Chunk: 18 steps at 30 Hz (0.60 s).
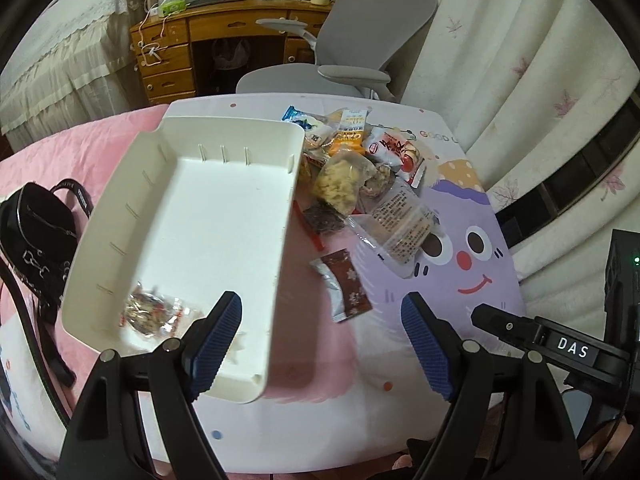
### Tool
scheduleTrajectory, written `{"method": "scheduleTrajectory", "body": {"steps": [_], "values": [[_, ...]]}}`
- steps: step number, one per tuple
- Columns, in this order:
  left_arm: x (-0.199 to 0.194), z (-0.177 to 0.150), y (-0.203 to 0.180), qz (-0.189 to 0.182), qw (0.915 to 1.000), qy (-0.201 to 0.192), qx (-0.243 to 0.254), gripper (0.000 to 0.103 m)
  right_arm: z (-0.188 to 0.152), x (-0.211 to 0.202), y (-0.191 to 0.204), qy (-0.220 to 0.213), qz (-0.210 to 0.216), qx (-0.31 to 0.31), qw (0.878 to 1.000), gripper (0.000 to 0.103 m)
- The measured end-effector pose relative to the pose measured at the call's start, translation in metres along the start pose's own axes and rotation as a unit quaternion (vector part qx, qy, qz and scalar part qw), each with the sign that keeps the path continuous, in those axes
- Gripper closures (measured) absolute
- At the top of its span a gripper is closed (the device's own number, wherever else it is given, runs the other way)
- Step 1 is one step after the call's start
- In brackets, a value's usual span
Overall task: Organize snacks
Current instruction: 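Move both tools back toward the snack pile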
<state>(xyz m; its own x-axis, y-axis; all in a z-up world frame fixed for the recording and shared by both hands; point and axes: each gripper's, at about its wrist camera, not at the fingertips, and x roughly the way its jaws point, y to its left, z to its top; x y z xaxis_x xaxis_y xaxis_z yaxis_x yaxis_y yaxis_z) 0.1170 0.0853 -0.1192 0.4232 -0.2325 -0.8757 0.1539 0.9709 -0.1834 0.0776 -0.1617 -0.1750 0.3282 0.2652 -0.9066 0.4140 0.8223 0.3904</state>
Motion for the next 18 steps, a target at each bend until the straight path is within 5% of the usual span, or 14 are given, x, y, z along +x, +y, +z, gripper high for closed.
{"method": "scheduleTrajectory", "body": {"steps": [11, 18], "values": [[0.047, 0.004, -0.042, 0.019, 0.9976, 0.054, -0.04, 0.022, 0.051, 0.002, -0.018, -0.013, 0.001, -0.102, 0.995, 0.028], [0.075, 0.002, -0.053, 0.038, 0.9928, 0.093, -0.066, 0.022, 0.069, 0.013, -0.013, -0.033, 0.01, -0.194, 0.98, 0.028]]}}
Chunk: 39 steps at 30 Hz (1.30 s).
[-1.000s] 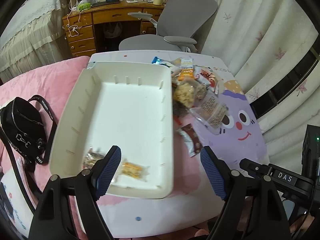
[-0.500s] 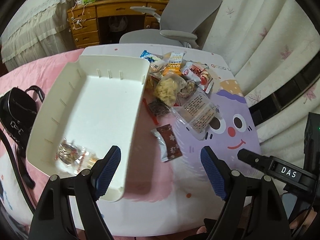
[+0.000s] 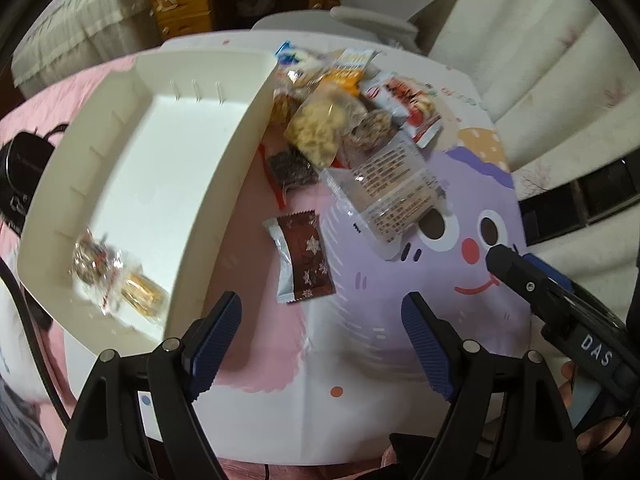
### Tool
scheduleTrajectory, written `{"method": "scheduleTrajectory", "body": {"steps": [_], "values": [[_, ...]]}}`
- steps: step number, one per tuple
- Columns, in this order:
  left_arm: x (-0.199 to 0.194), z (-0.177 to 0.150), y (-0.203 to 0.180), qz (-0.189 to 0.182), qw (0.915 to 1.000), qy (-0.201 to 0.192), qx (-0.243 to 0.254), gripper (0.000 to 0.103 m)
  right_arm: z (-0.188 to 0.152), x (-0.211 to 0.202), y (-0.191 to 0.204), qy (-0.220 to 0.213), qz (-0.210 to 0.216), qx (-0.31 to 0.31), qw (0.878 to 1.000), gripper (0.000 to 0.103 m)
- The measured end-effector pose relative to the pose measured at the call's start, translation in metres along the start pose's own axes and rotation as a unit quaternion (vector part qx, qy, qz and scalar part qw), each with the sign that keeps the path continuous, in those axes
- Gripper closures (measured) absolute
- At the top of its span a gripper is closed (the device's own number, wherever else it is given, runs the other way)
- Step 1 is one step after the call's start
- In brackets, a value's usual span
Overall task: Organize snacks
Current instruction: 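Move both tools back toward the snack pile, then grasp the brown star-print wrapper with the left gripper while the right grasps the clear bread bag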
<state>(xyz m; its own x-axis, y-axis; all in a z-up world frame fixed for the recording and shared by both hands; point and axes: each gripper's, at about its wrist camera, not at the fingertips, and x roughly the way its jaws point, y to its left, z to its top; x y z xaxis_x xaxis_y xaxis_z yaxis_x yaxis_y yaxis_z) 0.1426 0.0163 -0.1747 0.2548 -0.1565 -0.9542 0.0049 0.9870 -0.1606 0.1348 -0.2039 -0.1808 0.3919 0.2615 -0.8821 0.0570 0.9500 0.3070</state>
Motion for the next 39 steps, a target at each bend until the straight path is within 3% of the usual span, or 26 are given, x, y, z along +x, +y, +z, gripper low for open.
{"method": "scheduleTrajectory", "body": {"steps": [9, 16, 18, 21, 26, 31, 34, 39], "values": [[0.049, 0.009, -0.01, 0.04, 0.998, 0.045, -0.019, 0.019, 0.014, 0.032, -0.006, -0.017, 0.006, -0.111, 0.994, 0.028], [0.083, 0.014, -0.012, 0.069, 0.9962, 0.037, -0.038, 0.02, 0.024, 0.06, -0.009, -0.03, 0.031, -0.16, 0.986, 0.027], [0.093, 0.016, -0.011, 0.08, 0.9951, 0.036, -0.047, 0.022, 0.027, 0.067, -0.008, -0.037, 0.039, -0.179, 0.982, 0.02], [0.102, 0.018, -0.009, 0.087, 0.994, 0.033, -0.058, 0.03, 0.03, 0.078, -0.001, -0.042, 0.046, -0.216, 0.974, 0.012], [0.115, 0.019, -0.005, 0.099, 0.9916, 0.044, -0.071, 0.047, 0.033, 0.098, 0.007, -0.031, 0.055, -0.245, 0.968, 0.009], [0.119, 0.022, 0.003, 0.094, 0.9912, 0.04, -0.084, 0.049, 0.031, 0.11, 0.012, -0.029, 0.052, -0.258, 0.964, 0.009], [0.117, 0.022, 0.007, 0.085, 0.9918, 0.034, -0.089, 0.058, 0.033, 0.116, 0.013, -0.022, 0.052, -0.255, 0.965, 0.005], [0.112, 0.02, 0.02, 0.085, 0.9916, 0.024, -0.095, 0.065, 0.032, 0.126, 0.017, -0.013, 0.046, -0.266, 0.963, 0.002]]}}
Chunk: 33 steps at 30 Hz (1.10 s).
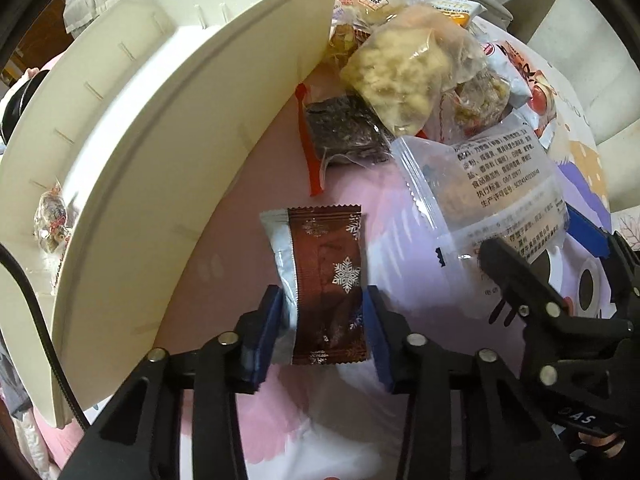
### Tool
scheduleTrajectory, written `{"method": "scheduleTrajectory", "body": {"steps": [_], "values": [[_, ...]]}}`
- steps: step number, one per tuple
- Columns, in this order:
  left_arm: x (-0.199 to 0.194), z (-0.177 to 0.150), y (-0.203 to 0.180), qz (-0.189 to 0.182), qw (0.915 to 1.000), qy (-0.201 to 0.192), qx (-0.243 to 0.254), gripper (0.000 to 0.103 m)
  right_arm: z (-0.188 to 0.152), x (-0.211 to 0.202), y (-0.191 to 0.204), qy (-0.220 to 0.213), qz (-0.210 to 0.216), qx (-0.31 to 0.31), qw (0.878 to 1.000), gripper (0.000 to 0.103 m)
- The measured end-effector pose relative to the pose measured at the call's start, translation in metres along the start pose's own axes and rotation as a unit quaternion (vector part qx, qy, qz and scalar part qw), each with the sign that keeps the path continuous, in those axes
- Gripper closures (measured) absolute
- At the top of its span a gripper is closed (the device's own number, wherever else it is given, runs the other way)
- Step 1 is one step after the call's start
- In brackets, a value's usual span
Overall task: Organize snacks
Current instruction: 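Grasp the brown star-print wrapper with the left gripper while the right grasps the clear bread bag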
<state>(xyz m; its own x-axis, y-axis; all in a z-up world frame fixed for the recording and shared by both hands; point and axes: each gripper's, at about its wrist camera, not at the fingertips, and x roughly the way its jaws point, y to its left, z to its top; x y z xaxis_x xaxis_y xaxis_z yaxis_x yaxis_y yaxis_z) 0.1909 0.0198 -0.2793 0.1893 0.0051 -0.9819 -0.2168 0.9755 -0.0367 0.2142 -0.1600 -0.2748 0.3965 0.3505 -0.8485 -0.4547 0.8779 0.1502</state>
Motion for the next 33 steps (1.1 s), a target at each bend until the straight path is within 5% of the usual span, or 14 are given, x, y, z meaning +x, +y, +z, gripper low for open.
{"method": "scheduleTrajectory", "body": {"steps": [11, 20, 33], "values": [[0.001, -0.005, 0.006, -0.004, 1.0, -0.006, -0.005, 0.071, 0.0, 0.013, 0.006, -0.011, -0.006, 0.001, 1.0, 0.001], [-0.001, -0.021, 0.012, -0.013, 0.9999, -0.005, -0.001, 0.072, 0.002, 0.011, 0.008, -0.011, -0.007, 0.003, 1.0, 0.02], [-0.041, -0.043, 0.007, -0.022, 0.9988, -0.036, 0.023, 0.073, 0.002, 0.001, 0.011, 0.014, -0.029, 0.025, 0.999, 0.022]]}}
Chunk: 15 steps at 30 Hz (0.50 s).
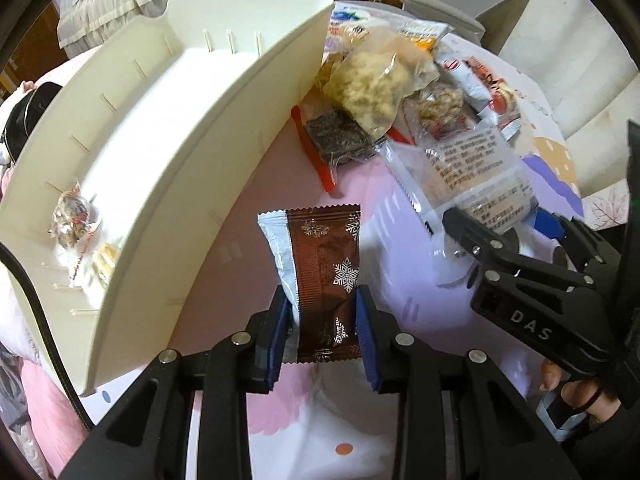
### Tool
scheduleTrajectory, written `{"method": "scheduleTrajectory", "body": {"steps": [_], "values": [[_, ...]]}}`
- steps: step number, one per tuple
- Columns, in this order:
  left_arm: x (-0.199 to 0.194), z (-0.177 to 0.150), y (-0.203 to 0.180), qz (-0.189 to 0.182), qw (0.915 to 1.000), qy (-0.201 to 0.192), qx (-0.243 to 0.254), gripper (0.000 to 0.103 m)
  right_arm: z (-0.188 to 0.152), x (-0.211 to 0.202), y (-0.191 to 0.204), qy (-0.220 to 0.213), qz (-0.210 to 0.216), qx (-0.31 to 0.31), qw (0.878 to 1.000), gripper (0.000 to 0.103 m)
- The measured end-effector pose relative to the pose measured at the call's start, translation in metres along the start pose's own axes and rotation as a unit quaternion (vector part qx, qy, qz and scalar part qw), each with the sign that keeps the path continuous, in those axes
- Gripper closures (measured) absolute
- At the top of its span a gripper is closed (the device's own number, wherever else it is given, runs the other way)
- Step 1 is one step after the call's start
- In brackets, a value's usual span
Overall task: Organize snacks
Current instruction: 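Grasp the brown star-print wrapper with the left gripper while the right grasps the clear bread bag, then carry both snacks over the white tray and open both grippers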
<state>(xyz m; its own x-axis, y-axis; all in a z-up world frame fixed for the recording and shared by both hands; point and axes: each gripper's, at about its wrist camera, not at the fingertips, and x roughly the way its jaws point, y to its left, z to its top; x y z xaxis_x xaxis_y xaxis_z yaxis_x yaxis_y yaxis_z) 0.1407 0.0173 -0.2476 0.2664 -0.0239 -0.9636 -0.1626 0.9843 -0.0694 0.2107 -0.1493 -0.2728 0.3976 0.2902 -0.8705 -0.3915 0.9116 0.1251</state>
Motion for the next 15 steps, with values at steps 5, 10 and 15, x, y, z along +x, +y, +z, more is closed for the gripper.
{"method": "scheduleTrajectory", "body": {"steps": [5, 10, 15], "values": [[-0.024, -0.001, -0.009, -0.006, 0.9997, -0.012, 0.018, 0.073, -0.007, -0.014, 0.0, 0.006, 0.0, 0.021, 1.0, 0.022], [-0.046, 0.005, -0.007, -0.014, 0.9988, -0.032, 0.034, 0.073, -0.014, -0.033, 0.002, 0.007, 0.0, 0.036, 0.999, 0.022], [-0.071, 0.012, -0.003, -0.018, 0.9971, -0.055, 0.049, 0.073, -0.02, -0.054, 0.01, 0.007, 0.0, 0.048, 0.999, 0.022]]}}
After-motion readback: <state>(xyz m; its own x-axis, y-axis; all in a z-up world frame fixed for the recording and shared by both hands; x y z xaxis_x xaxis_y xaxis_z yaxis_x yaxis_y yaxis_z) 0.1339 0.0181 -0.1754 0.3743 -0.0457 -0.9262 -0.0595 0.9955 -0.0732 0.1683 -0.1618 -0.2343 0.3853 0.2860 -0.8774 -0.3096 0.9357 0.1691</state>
